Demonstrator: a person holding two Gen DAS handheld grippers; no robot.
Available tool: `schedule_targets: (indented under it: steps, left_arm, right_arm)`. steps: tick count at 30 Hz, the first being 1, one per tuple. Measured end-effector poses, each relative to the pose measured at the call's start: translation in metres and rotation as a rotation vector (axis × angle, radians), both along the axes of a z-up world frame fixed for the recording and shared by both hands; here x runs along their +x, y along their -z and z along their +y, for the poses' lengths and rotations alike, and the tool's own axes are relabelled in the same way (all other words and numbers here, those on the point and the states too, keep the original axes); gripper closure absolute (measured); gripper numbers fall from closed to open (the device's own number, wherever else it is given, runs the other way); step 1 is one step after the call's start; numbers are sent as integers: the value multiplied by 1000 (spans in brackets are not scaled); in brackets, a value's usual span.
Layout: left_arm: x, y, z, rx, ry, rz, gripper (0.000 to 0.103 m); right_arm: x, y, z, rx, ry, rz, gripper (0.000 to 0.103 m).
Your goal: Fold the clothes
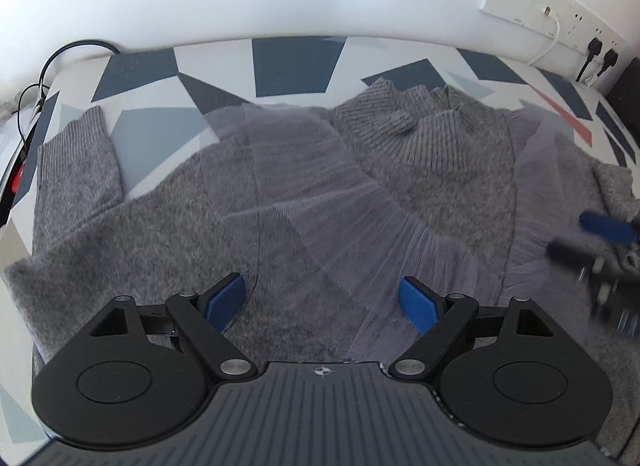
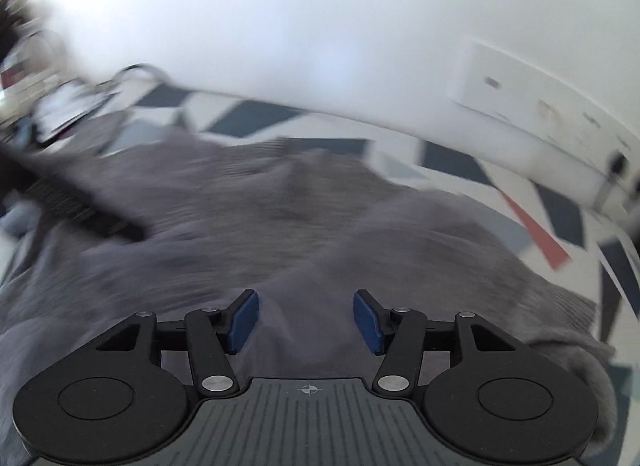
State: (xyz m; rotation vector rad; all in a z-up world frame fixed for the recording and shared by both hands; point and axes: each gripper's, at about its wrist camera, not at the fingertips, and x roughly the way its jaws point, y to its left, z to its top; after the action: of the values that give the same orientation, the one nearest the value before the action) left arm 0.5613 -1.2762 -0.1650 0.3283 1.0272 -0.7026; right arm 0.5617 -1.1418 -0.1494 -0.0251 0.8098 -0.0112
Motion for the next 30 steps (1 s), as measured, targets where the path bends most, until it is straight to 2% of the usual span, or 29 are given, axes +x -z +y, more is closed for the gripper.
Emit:
schedule_targets:
  steps: [3,5,8,10,13,18,23,27,30]
  left_arm:
    - [-5,3,-2,24,14,-26,17]
    - [-7,4,-3,36,19,-38,17]
    - [-7,4,-3,36,12,-39,16]
    - [-7,5,-4,37,11,-39,16]
    - [-6,5,-4,36,9,-38,15]
    - [-4,-1,-1,12,-9,-18,17]
    - [-21,-27,4,-56,17,-88,20]
    - [-40,-36,2,-115,85,-39,20]
    - [-63,-34,-5,-103,191,-13,20]
  right_arm:
    - [11,5,-34,84,130,-12,57]
    - [20,9,-51,161,187,-17,64]
    - [35,20,-70,263,248,-19,67]
    - [40,25,-75,270,253,-22,71]
    - [41,23,-75,283,234,-23,100]
    - [16,8,-85,284,268,-48,102]
    - [1,11,-104,299,308,40,103]
    - [-5,7,-107,282,299,46,103]
    - [-7,0,-108,275,303,36,102]
